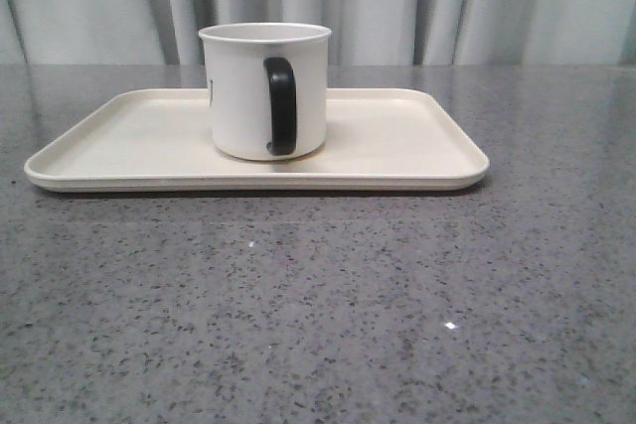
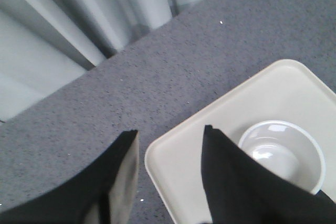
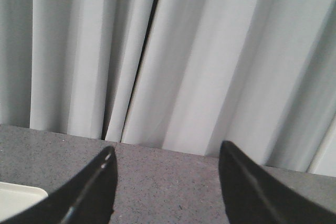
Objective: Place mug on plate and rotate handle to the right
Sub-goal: 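Open the left gripper and lift it out of the mug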
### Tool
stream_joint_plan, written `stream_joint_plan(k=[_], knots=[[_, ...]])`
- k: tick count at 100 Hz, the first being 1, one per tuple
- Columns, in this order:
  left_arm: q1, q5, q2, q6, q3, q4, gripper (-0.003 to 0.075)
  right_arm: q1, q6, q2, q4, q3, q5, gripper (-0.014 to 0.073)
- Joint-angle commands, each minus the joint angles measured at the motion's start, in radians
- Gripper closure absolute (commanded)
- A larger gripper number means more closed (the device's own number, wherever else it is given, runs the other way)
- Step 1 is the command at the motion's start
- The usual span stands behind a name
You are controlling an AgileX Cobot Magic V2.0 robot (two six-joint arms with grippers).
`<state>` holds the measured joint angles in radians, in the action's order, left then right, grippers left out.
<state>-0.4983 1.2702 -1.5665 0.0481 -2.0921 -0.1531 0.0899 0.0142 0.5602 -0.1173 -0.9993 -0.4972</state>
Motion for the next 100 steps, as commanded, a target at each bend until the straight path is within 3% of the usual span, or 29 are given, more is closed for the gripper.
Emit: stream_joint_plan(k=[1, 25, 62, 76, 92, 100], knots=[[-0.007, -0.007, 0.099, -0.031, -0.033, -0.054, 0.0436, -0.004, 0.006, 0.015, -0.017, -0.028, 0.073, 0.0158], [-0.007, -0.007, 0.272, -0.058, 0.027, -0.148, 0.044, -0.004, 0.006, 0.015, -0.017, -0.028, 0.073, 0.0158], [-0.007, -0.007, 0.575, -0.206, 0.427, -0.327, 0.045, -0.004, 0.006, 0.015, -0.017, -0.028, 0.08, 0.0158], [-0.007, -0.007, 0.686, -0.26, 0.574, -0.379, 0.0548, -0.004, 0.006, 0.015, -0.017, -0.028, 0.081, 0.0158], [-0.007, -0.008, 0.795, -0.292, 0.701, -0.399, 0.0734, -0.004, 0.006, 0.015, -0.017, -0.028, 0.081, 0.0158], [-0.007, -0.011, 0.833, -0.32, 0.752, -0.411, 0.074, -0.004, 0.005, 0.015, -0.011, -0.028, 0.079, 0.0158]])
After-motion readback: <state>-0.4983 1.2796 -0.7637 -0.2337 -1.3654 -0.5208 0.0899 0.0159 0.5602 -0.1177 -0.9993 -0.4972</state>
